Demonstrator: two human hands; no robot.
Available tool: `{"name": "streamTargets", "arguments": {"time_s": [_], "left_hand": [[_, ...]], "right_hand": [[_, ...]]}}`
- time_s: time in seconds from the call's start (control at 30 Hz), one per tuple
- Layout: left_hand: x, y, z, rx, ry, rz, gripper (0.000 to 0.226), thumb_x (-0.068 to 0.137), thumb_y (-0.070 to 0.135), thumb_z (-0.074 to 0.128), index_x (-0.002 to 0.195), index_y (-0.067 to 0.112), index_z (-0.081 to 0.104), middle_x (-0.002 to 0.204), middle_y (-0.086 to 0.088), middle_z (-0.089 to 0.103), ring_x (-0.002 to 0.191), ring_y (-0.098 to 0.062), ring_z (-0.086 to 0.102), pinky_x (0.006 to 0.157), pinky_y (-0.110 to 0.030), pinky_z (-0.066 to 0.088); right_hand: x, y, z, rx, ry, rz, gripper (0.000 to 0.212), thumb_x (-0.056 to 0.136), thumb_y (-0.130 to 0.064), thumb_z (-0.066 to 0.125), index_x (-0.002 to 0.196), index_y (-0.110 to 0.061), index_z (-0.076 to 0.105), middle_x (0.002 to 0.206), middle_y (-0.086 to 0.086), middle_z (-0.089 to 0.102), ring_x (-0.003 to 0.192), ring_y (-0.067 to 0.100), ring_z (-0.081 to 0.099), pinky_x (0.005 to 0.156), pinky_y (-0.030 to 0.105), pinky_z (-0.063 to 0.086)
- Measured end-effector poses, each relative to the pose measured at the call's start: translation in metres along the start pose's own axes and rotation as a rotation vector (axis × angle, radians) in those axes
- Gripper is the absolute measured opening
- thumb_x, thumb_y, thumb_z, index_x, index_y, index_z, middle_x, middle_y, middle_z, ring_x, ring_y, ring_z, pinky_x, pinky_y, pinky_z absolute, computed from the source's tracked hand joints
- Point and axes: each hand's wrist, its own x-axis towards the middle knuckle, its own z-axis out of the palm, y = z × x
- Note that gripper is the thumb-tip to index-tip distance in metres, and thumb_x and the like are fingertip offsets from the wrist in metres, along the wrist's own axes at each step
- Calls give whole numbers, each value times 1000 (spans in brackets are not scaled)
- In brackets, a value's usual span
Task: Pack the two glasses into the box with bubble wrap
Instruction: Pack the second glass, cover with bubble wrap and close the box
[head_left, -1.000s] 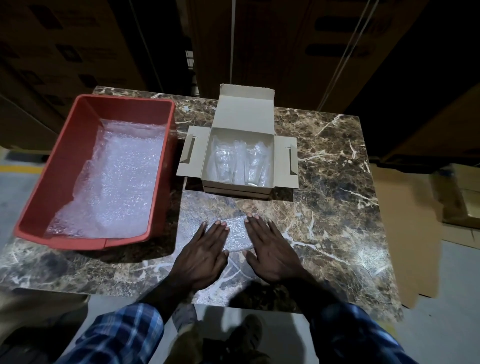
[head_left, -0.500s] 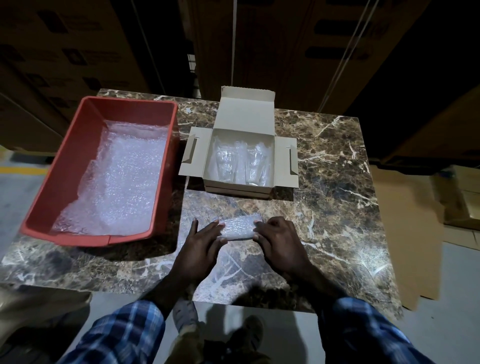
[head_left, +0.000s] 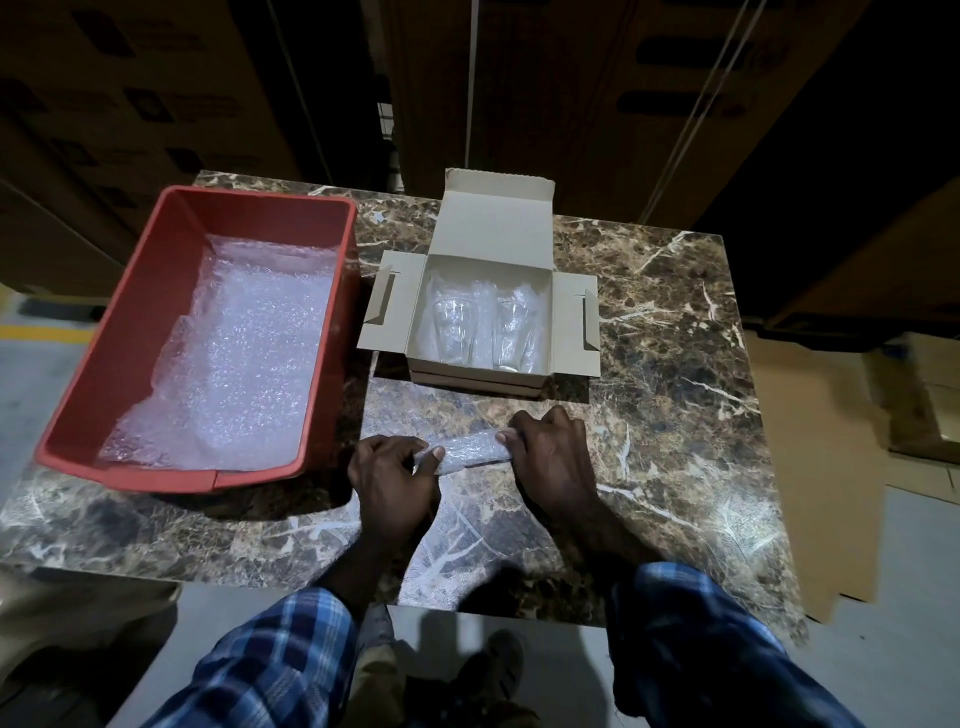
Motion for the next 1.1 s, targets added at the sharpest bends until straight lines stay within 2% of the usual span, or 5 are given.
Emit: {"name": "streamTargets", "arguments": {"time_s": [0.33, 0.53, 0.67, 0.83, 1.1], "left_hand": [[4, 0, -5, 207, -24, 99, 13, 92, 33, 66, 94, 21, 60, 91, 6, 61, 105, -23, 47, 84, -40, 30], [-6, -4, -10, 441, 16, 554, 9, 90, 23, 64, 98, 22, 69, 105, -2, 56, 98, -27, 50, 87, -45, 32], [-12, -7, -10, 545, -90, 695, 25, 93, 39, 61, 110, 21, 66, 113, 6, 62, 108, -25, 54, 93, -46, 32], [-5, -3, -11, 596, -89, 641, 23, 94, 40, 56, 110, 26, 66, 107, 11, 67, 105, -23, 51, 89, -45, 32], [13, 11, -8, 566, -95, 497, 5, 89, 25, 71, 89, 29, 68, 90, 12, 64, 96, -17, 43, 77, -36, 15]], "right_hand": [[-3, -7, 13, -190, 80, -72, 10, 95, -23, 63, 103, -18, 61, 84, 6, 67, 82, 26, 50, 71, 39, 33], [-14, 6, 5, -276, 5, -216, 34, 92, -48, 58, 105, -17, 61, 115, 10, 54, 97, 29, 50, 81, 44, 36], [-15, 10, 5, -339, -22, -403, 18, 94, -24, 60, 101, -8, 64, 137, 17, 51, 118, 31, 49, 93, 46, 36], [-11, 13, 10, -242, 4, -500, 17, 88, -11, 68, 104, -11, 63, 113, 8, 65, 108, 28, 56, 90, 37, 37], [-10, 0, 4, -108, 22, -158, 7, 93, -15, 62, 93, -22, 61, 92, -6, 67, 96, 22, 49, 81, 39, 32]]}}
